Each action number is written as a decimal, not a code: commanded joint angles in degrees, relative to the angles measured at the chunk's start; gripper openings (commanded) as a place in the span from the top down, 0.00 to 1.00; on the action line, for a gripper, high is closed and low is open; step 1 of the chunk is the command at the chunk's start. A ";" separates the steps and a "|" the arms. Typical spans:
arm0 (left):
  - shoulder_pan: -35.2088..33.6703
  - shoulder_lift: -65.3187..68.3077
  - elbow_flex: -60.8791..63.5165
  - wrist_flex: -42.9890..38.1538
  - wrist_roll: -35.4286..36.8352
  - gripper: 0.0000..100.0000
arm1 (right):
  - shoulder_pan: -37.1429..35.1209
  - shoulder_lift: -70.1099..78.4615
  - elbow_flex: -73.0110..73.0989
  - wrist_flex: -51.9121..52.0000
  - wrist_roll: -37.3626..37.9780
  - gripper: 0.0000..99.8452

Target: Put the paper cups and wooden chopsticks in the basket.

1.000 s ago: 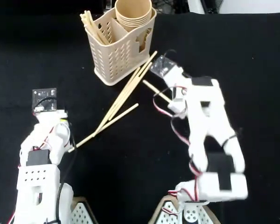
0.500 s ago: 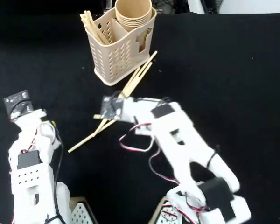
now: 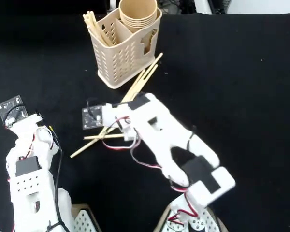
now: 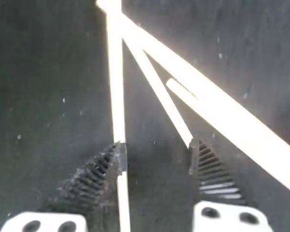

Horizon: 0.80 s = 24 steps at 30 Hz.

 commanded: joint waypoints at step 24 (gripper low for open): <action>-0.57 -0.26 -1.98 -0.97 0.00 0.95 | -0.97 16.48 -22.02 -2.73 1.14 0.76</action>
